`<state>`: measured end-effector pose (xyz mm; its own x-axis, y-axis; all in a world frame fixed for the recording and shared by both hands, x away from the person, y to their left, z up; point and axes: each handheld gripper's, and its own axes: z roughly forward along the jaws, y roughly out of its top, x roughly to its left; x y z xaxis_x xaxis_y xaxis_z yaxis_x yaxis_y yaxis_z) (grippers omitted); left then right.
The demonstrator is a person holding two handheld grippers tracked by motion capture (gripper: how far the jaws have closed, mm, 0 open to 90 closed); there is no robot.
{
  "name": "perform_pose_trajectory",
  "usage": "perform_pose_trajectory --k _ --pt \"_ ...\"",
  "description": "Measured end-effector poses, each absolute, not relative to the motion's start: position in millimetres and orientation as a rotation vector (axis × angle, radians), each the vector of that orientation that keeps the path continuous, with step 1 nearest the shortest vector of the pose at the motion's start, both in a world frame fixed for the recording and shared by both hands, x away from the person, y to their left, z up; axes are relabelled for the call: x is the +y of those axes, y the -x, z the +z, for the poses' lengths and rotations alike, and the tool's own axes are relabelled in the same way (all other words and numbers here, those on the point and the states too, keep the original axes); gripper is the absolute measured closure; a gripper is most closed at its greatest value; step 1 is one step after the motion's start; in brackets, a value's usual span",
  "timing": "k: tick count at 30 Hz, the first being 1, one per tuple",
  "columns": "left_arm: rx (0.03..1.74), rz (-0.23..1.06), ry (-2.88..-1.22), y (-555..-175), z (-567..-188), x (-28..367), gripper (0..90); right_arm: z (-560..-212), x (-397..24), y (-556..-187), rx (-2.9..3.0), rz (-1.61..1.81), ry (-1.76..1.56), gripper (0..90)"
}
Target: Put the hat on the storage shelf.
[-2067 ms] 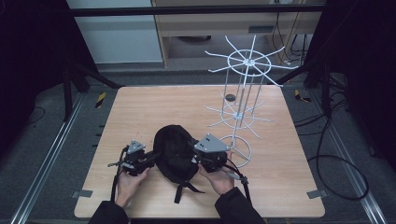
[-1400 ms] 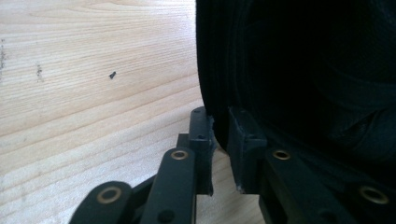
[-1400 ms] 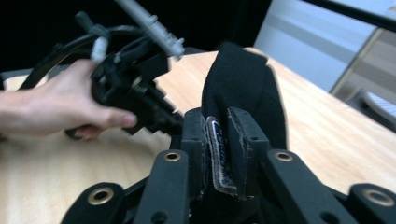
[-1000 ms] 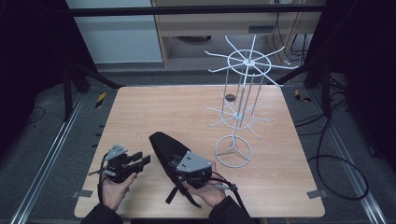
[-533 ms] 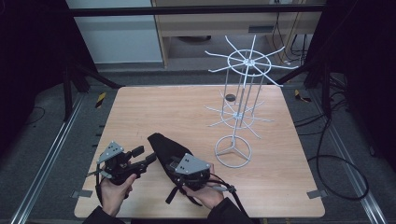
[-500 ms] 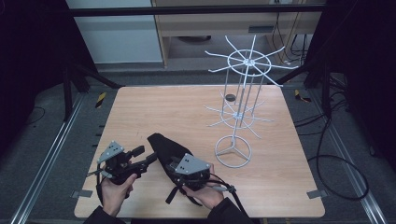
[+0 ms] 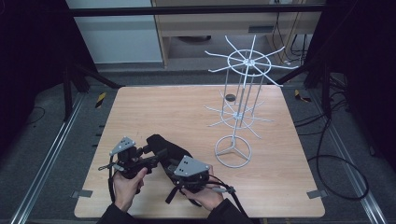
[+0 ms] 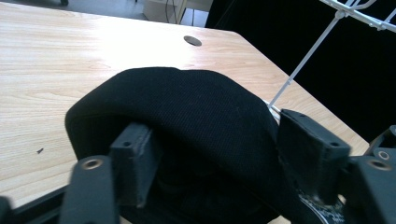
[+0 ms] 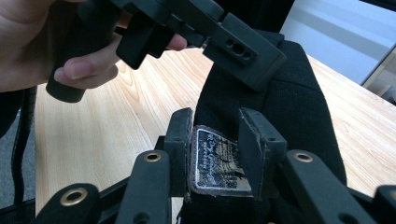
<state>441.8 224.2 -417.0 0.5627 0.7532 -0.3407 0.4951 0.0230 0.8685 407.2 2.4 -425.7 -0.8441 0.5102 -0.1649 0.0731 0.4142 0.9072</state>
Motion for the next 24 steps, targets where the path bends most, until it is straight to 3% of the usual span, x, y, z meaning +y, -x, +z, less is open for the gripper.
perform_pose_trajectory --k 6,10,16,24 --pt "1.054 0.274 -1.624 -439 -414 228 54.8 -419 -5 -407 2.284 1.475 -0.523 58.8" --pt "1.045 0.276 -1.628 -437 -411 229 62.1 -407 -19 -406 2.263 1.517 -0.547 54.8" --pt "1.025 0.26 -1.63 -434 -409 232 66.6 -399 -49 -413 2.167 1.521 -0.657 53.9" --pt "1.001 0.269 -1.636 -429 -405 234 68.7 -431 -58 -428 2.247 1.428 -0.78 51.4"
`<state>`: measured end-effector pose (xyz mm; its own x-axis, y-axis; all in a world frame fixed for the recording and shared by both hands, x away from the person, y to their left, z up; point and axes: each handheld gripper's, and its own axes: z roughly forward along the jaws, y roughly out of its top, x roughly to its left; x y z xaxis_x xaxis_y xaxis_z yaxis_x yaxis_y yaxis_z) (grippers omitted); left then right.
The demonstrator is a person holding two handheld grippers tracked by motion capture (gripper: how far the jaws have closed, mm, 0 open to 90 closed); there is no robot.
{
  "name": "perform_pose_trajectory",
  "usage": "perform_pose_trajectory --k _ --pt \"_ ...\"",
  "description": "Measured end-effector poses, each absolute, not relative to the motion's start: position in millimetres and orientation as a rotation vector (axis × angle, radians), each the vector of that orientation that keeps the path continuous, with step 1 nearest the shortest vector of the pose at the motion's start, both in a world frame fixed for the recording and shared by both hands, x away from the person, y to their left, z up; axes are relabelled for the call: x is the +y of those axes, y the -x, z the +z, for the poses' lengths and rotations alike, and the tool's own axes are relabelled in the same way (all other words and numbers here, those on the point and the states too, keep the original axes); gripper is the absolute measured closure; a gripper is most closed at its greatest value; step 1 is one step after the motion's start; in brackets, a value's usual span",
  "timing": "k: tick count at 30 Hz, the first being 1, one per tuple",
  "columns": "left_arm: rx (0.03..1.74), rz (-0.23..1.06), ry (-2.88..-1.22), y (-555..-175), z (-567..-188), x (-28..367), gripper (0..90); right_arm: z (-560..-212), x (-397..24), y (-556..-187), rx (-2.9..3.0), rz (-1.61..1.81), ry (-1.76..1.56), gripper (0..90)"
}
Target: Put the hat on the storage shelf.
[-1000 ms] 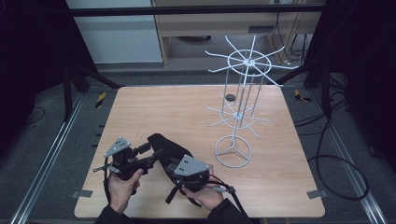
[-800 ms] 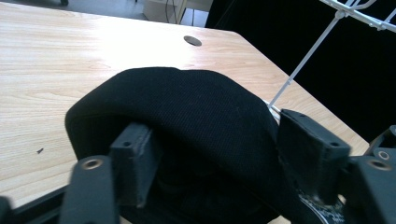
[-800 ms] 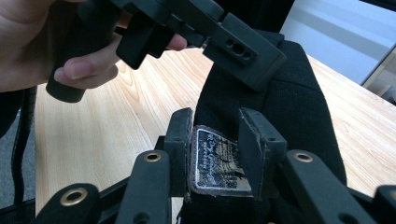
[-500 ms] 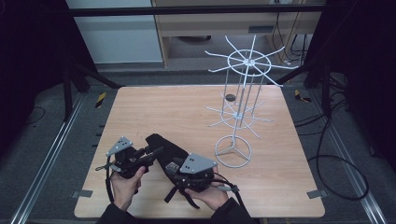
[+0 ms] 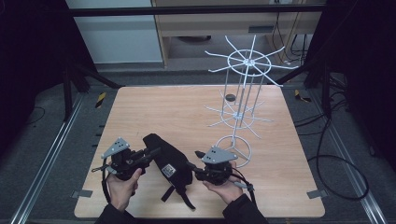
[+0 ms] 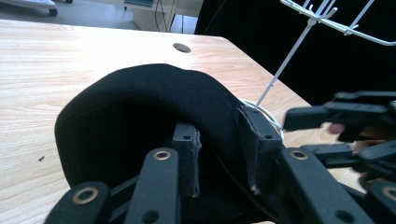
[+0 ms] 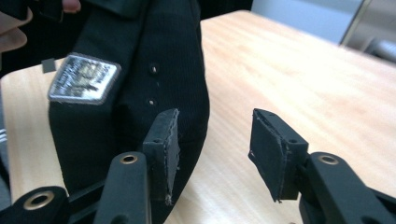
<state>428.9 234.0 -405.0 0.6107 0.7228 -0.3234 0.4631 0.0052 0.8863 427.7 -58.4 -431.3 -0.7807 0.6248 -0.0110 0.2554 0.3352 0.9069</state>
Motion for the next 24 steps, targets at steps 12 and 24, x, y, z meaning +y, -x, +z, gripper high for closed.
perform_pose_trajectory --k 12,24 --pt "0.971 0.262 -1.651 -426 -405 230 70.8 -444 -44 -440 2.319 1.549 -0.85 52.4" --pt "0.933 0.272 -1.65 -424 -402 229 72.8 -439 -35 -435 2.368 1.491 -0.798 88.2"
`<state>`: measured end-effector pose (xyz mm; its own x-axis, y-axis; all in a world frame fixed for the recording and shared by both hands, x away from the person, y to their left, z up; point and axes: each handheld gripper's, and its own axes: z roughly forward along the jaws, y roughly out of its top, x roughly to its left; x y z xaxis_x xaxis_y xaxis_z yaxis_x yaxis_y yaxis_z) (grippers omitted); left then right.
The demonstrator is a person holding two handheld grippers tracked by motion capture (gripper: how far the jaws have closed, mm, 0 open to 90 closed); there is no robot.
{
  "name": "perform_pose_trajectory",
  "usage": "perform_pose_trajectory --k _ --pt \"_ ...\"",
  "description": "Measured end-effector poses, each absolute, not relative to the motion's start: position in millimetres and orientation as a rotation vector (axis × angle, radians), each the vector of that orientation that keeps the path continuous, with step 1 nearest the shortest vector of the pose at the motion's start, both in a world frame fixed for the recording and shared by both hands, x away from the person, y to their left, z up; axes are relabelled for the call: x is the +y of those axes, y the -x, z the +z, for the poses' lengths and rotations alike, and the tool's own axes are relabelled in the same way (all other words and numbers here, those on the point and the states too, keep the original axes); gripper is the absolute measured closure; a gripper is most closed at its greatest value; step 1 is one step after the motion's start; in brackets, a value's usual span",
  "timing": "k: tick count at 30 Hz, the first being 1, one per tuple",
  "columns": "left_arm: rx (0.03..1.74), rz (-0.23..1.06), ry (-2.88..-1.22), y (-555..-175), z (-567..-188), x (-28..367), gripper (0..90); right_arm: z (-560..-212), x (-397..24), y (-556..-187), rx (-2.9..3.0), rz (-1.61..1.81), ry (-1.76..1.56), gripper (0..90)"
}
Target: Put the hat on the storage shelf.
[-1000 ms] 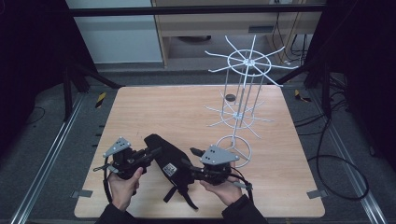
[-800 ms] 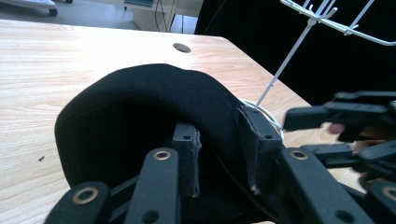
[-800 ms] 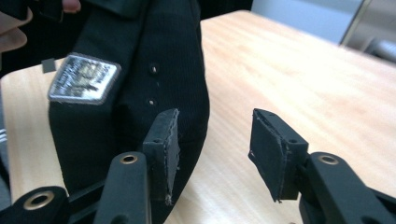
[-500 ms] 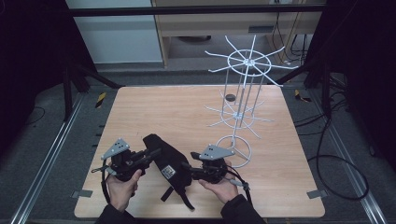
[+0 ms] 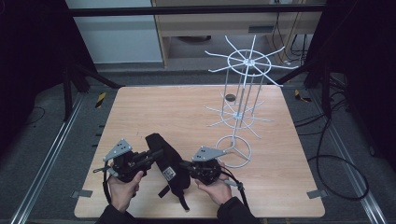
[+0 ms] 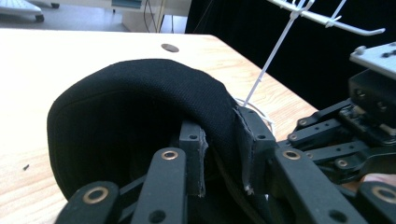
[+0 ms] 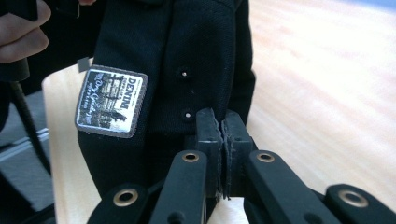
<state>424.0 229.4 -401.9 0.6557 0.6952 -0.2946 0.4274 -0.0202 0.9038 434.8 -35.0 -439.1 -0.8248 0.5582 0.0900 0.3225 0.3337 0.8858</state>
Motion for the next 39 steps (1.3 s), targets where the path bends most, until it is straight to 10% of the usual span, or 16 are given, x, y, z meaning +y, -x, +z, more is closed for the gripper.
perform_pose_trajectory --k 28,39 --pt "1.265 0.522 -1.857 -420 -456 288 51.7 -451 46 -423 2.359 1.307 -0.584 85.4" --pt "1.274 0.587 -1.777 -420 -443 301 44.0 -441 37 -425 2.287 1.404 -0.631 63.8"
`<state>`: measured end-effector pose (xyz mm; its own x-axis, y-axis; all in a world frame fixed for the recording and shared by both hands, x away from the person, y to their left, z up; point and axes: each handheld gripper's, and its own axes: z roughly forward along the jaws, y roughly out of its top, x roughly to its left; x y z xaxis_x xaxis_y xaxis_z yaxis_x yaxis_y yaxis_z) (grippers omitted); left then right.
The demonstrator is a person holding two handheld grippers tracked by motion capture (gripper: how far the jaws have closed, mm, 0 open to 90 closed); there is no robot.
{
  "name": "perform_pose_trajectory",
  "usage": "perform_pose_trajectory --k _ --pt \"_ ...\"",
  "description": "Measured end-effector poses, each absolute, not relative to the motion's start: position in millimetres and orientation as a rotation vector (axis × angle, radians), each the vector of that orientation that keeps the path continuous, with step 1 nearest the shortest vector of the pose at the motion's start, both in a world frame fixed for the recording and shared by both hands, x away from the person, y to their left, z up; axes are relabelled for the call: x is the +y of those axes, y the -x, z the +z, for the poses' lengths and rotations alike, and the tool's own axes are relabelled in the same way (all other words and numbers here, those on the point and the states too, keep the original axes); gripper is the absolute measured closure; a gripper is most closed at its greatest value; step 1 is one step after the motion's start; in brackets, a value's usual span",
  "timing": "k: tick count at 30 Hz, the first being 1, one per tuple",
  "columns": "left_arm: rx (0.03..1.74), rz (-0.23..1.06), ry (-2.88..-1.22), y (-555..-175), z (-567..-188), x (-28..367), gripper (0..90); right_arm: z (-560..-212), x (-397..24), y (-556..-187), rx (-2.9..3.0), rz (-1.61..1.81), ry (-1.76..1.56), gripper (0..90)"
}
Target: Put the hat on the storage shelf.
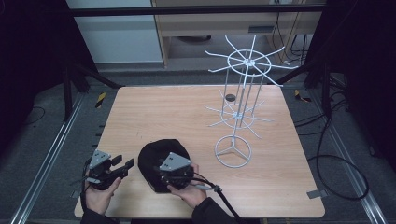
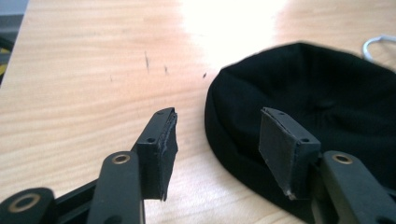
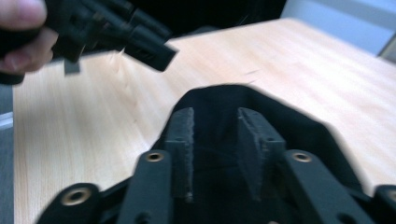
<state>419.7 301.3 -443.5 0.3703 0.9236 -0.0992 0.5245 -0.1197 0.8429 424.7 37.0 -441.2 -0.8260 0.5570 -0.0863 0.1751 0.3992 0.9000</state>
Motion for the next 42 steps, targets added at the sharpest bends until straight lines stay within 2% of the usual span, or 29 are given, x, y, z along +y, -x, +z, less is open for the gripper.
perform_pose_trajectory --k 2,9,25,35,42 --pt "1.258 0.592 -1.777 -420 -441 299 42.3 -437 29 -425 2.264 1.418 -0.646 62.6" --pt "1.142 0.623 -1.846 -426 -424 271 38.5 -420 -43 -425 2.157 1.409 -0.783 53.4" --pt "1.133 0.542 -1.968 -447 -422 215 32.5 -444 -151 -404 2.07 1.312 -0.984 43.5" --pt "1.171 0.46 -2.034 -457 -435 198 32.5 -453 -208 -408 1.959 1.21 -1.122 38.1" --pt "1.18 0.426 -2.09 -460 -446 193 36.7 -456 -231 -411 1.906 1.14 -1.182 36.9"
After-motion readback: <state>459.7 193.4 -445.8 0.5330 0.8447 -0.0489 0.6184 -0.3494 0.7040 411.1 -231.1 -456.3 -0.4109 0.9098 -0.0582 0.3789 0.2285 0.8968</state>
